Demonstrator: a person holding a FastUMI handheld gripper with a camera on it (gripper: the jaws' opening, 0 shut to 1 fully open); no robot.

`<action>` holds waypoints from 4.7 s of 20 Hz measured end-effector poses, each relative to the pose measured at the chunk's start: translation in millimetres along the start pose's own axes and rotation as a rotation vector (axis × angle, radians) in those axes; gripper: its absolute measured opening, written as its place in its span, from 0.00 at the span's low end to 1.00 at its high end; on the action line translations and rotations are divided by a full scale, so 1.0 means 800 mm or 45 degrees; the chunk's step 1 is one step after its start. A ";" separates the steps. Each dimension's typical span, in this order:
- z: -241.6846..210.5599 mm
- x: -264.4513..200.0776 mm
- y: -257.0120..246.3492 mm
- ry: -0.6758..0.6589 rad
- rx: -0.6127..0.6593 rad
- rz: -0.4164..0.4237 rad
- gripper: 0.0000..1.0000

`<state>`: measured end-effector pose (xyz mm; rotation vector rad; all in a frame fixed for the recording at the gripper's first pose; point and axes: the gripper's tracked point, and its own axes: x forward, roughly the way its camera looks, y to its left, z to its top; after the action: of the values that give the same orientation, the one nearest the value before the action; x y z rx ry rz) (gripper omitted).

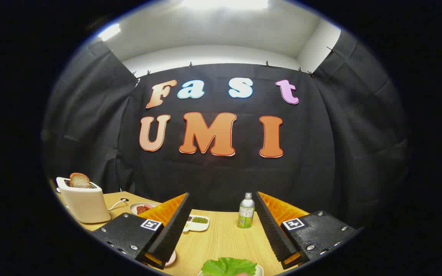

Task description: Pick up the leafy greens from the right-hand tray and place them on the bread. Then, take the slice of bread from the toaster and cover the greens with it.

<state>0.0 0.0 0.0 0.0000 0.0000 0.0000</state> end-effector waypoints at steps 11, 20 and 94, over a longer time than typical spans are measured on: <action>0.013 -0.001 0.005 0.011 0.015 0.010 0.98; 0.032 0.002 0.007 0.032 0.043 0.009 0.98; -0.315 -0.096 -0.018 1.755 0.019 0.036 0.89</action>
<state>-76.8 -14.1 -251.8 0.0149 1.3783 0.0280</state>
